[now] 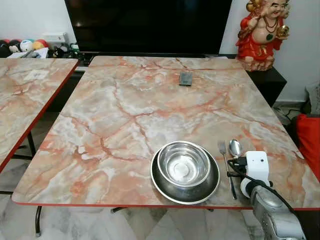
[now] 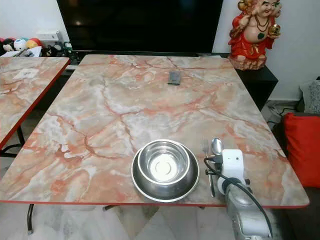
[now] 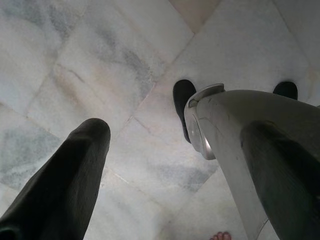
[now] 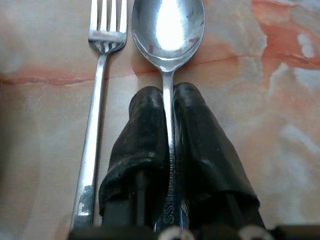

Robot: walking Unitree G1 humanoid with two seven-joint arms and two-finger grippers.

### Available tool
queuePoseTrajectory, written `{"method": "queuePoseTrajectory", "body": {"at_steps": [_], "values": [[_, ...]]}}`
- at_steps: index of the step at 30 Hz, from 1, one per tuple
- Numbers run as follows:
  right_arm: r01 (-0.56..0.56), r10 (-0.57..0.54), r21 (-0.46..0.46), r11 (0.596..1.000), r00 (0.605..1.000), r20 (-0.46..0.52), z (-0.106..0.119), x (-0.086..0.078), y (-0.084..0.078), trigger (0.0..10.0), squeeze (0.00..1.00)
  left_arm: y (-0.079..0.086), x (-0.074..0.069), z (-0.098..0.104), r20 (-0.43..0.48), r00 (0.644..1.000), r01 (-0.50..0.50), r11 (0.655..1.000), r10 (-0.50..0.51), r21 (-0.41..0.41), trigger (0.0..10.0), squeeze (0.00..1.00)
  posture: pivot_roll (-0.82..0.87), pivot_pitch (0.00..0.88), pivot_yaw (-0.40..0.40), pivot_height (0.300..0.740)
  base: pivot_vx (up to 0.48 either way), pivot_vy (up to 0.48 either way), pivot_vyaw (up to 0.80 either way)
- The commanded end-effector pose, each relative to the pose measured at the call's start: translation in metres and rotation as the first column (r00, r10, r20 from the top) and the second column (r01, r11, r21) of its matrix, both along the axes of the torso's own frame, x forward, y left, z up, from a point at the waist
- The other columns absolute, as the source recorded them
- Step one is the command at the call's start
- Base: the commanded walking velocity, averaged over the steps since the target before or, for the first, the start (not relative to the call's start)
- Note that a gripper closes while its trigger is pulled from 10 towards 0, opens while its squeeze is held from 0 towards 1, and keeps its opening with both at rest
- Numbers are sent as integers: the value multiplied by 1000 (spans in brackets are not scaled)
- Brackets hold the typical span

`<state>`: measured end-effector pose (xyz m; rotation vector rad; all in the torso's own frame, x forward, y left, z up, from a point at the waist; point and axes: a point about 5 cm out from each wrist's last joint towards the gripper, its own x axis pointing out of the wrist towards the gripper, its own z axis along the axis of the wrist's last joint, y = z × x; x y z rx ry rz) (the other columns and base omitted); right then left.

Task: Setting the table

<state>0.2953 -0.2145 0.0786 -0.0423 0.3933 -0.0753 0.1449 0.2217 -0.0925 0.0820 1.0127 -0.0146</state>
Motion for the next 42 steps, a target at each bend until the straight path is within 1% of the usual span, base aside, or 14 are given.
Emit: {"method": "queuePoseTrajectory", "body": {"at_steps": [1, 18, 19, 23, 26, 28, 41, 42], "values": [[-4, 4, -13, 1000, 1000, 5, 4, 0, 0, 10000, 0, 0, -10, -4, -45, 999, 0, 1000, 0, -8, 10000, 0, -33, 90, -20, 740, 0, 0, 0], [3, -4, -1, 1000, 1000, -31, 1, -1, 0, 10000, 0, 0, -11, -4, -46, 999, 0, 1000, 0, -8, 10000, 0, -32, 92, -20, 740, 0, 0, 0], [2, -2, 1, 1000, 999, -33, 1, -1, 0, 10000, 369, 0, -10, -4, -46, 999, 0, 1000, 0, -8, 10000, 0, -32, 93, -21, 740, 0, 0, 0], [-1, 1, 2, 1000, 999, -38, 1, -2, 0, 10000, 369, 0, -10, -4, -46, 999, -1, 1000, 1, -8, 10000, 0, -31, 92, -21, 740, 0, 0, 0], [-5, 5, 2, 1000, 999, -45, 0, -2, 1, 10000, 345, 0, -11, -4, -46, 999, -2, 1000, 2, -8, 10000, 0, -31, 92, -21, 740, 0, 0, 0], [-6, 6, 3, 1000, 999, -45, 1, -2, 1, 10000, 376, 0, -11, -4, -46, 999, -2, 1000, 2, -8, 10000, 0, -30, 93, -22, 740, 0, 0, 0], [-7, 7, 7, 1000, 999, -50, 0, -1, 3, 10000, 369, 0, -11, -4, -45, 999, -2, 1000, 2, -7, 10000, 0, -29, 93, -21, 740, 0, 0, 0], [-9, 10, 9, 1000, 999, -50, 0, -1, 4, 10000, 486, 0, -11, -4, -45, 999, -2, 1000, 2, -7, 10000, 0, -29, 94, -21, 740, 0, 0, 0]]}}
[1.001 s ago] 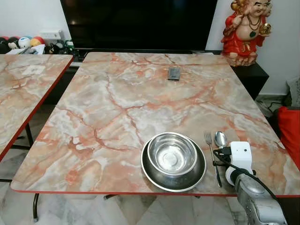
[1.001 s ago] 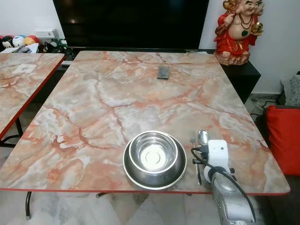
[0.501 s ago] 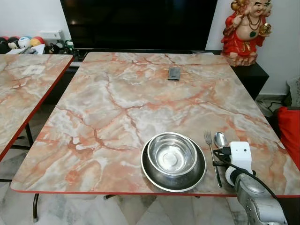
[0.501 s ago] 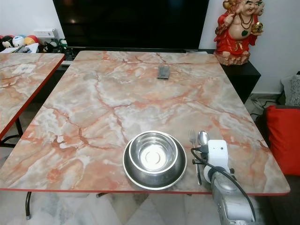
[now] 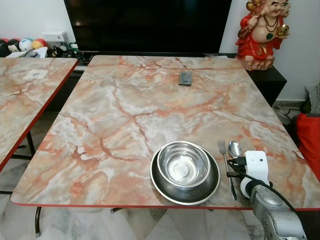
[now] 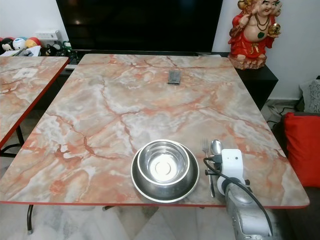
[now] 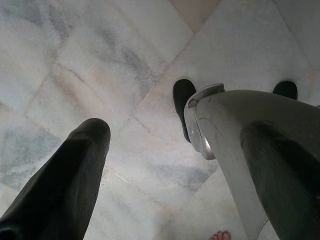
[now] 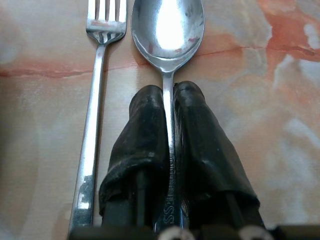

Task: Setting the table

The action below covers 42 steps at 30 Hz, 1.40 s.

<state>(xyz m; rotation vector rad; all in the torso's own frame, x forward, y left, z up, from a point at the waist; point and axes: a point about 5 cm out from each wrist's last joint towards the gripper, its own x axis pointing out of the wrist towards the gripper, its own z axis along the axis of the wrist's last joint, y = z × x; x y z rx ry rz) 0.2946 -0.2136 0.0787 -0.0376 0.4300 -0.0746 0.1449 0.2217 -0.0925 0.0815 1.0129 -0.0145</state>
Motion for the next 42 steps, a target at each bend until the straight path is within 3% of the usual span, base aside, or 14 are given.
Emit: {"method": "queuePoseTrajectory", "body": {"at_steps": [1, 5, 6, 7, 9, 10, 11, 42], "values": [[-11, 11, 3, 1000, 1000, -13, 0, 0, 3, 10000, 725, 0, -11, -4, -45, 999, -2, 1000, 1, -6, 10000, 0, -29, 94, -21, 740, 0, 0, 0], [-10, 10, 3, 1000, 1000, -14, 0, 0, 3, 10000, 737, 0, -11, -4, -45, 999, -1, 1000, 1, -6, 10000, 0, -29, 94, -21, 740, 0, 0, 0], [-10, 10, 2, 1000, 1000, -16, 0, 0, 3, 10000, 667, 0, -11, -4, -45, 999, -1, 1000, 1, -6, 10000, 0, -29, 94, -21, 740, 0, 0, 0], [-10, 10, 2, 1000, 1000, -16, 0, 0, 3, 10000, 667, 0, -11, -4, -45, 999, -1, 1000, 1, -6, 10000, 0, -29, 94, -21, 740, 0, 0, 0], [-10, 10, 0, 1000, 1000, -18, 0, 0, 3, 10000, 71, 0, -10, -4, -45, 999, -1, 1000, 1, -7, 10000, 0, -29, 94, -21, 740, 0, 0, 0], [-10, 10, 0, 1000, 1000, -18, 0, 0, 3, 10000, 71, 0, -10, -4, -45, 999, -1, 1000, 1, -7, 10000, 0, -29, 94, -21, 740, 0, 0, 0], [-10, 10, 0, 1000, 1000, -18, 0, 0, 3, 10000, 0, 0, -10, -4, -45, 999, -1, 1000, 1, -7, 10000, 0, -29, 94, -21, 740, 0, 0, 0], [-11, 11, -18, 1000, 999, 33, 7, 5, 2, 10000, 0, 0, -10, -4, -44, 999, 2, 1000, -3, -7, 10000, 0, -28, 94, -21, 740, 0, 0, 0]]}}
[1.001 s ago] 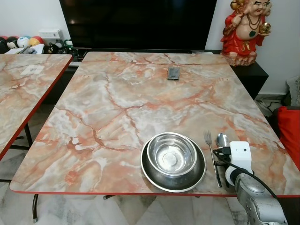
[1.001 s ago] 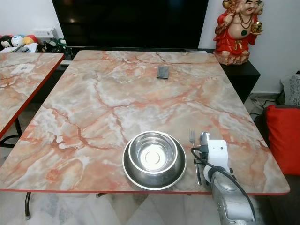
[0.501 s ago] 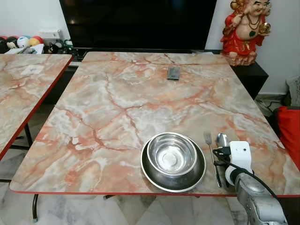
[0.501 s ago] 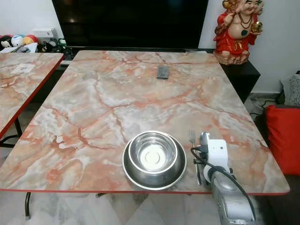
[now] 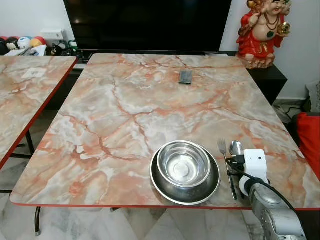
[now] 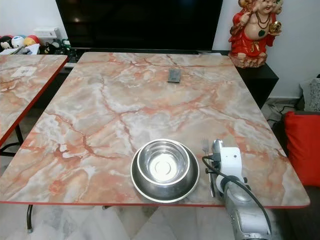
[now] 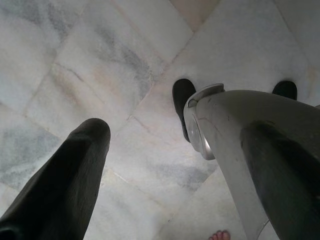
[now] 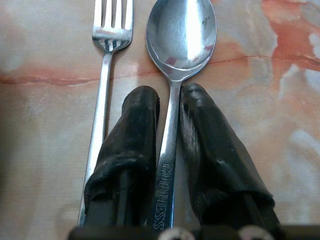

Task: Setting the table

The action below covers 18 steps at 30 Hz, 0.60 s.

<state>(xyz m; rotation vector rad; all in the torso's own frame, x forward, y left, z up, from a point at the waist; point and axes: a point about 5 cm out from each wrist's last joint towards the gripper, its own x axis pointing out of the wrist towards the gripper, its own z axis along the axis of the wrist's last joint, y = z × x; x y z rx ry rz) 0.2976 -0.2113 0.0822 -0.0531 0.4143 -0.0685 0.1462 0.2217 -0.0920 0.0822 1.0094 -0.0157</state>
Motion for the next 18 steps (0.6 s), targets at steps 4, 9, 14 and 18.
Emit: {"method": "queuePoseTrajectory", "body": {"at_steps": [4, 9, 14, 18], "values": [[-1, 1, -6, 1000, 1000, 17, 4, 2, 0, 10000, 0, 0, -11, -4, -48, 999, 1, 1000, -1, -7, 10000, 0, -28, 94, -21, 740, 0, 0, 0], [3, -3, -16, 1000, 1000, 18, 5, 2, -2, 10000, 0, 0, -11, -4, -47, 999, 0, 1000, -1, -7, 10000, 0, -31, 90, -20, 740, 0, 0, 0], [9, -8, -19, 1000, 1000, 24, 6, 2, -4, 10000, 0, 0, -11, -4, -48, 999, 1, 1000, -2, -7, 10000, 0, -32, 90, -19, 740, 0, 0, 0], [9, -9, -15, 1000, 1000, 29, 7, 2, -3, 10000, 0, 0, -11, -4, -48, 999, 2, 1000, -3, -7, 10000, 0, -32, 90, -19, 740, 0, 0, 0]]}}
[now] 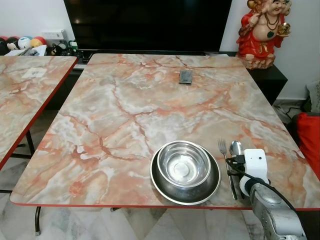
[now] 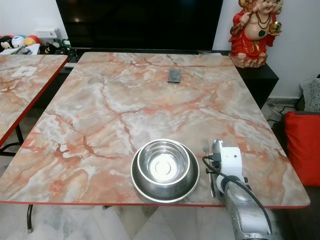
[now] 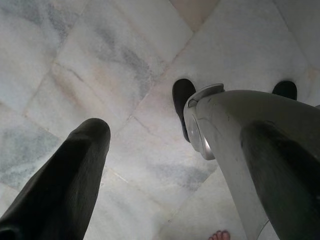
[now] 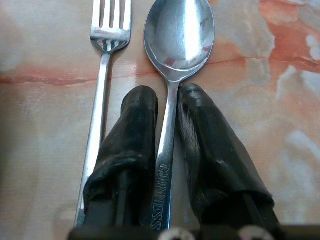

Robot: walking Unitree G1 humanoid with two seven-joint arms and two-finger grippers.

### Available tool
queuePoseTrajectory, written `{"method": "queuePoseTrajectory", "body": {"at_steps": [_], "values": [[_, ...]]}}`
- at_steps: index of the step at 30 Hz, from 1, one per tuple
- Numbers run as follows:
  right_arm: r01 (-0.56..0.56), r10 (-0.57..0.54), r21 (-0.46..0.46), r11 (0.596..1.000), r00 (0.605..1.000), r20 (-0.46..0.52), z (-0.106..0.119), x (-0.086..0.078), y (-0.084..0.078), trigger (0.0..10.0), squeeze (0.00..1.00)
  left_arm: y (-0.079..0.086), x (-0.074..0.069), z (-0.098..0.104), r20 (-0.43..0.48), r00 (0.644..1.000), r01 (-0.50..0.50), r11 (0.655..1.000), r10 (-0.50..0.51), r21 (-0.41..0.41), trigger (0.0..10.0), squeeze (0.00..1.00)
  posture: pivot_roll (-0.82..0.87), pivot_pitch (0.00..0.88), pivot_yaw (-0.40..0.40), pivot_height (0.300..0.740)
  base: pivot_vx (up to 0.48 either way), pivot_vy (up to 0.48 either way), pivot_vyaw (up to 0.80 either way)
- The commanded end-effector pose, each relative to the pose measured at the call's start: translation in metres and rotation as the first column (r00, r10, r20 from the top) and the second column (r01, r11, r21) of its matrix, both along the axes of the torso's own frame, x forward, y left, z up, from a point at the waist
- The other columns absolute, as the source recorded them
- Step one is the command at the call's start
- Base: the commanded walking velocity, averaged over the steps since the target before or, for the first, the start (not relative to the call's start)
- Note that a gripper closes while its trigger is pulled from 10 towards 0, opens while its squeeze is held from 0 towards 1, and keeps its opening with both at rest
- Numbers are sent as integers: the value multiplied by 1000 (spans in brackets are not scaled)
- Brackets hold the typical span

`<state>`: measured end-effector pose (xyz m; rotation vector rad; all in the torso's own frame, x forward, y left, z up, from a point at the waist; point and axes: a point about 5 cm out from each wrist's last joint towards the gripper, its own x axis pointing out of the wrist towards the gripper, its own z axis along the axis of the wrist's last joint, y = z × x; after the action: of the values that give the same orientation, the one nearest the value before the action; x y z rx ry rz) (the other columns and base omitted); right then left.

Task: Setting the table

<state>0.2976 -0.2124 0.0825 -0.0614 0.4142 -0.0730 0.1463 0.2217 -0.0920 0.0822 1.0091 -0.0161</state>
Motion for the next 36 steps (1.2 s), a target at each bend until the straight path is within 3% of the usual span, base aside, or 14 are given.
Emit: {"method": "queuePoseTrajectory", "body": {"at_steps": [1, 4, 7, 8, 9, 29, 36], "values": [[4, -4, -3, 1000, 1000, 29, 7, 2, -2, 10000, 16, 0, -11, -4, -48, 999, 2, 1000, -2, -6, 10000, 0, -32, 90, -19, 740, 0, 0, 0], [4, -4, -1, 1000, 999, 33, 8, 3, -2, 10000, 651, 0, -11, -4, -47, 999, 2, 1000, -2, -7, 10000, 0, -31, 88, -19, 740, 0, 0, 0], [8, -8, -5, 1000, 999, 35, 8, 3, -2, 10000, 639, 0, -11, -4, -47, 999, 2, 1000, -2, -7, 10000, 0, -31, 88, -19, 740, 0, 0, 0], [12, -12, -6, 1000, 999, 35, 8, 3, -2, 10000, 569, 0, -11, -4, -48, 999, 2, 1000, -3, -7, 10000, 0, -33, 88, -19, 740, 0, 0, 0], [14, -14, -5, 1000, 999, 37, 8, 3, -3, 10000, 0, 0, -11, -4, -48, 999, 3, 1000, -3, -7, 10000, 0, -33, 88, -19, 740, 0, 0, 0], [49, -49, 5, 999, 991, 123, 23, 7, -4, 10000, 0, 0, -11, -4, -48, 999, 5, 1000, -5, -8, 10000, 0, -35, 86, -16, 740, 0, 0, 0], [90, -79, -20, 996, 945, 319, 47, 9, -6, 10000, 0, 1, -11, -4, -48, 999, 3, 1000, -3, -6, 10000, 0, -32, 83, -14, 740, 0, 0, 0]]}}
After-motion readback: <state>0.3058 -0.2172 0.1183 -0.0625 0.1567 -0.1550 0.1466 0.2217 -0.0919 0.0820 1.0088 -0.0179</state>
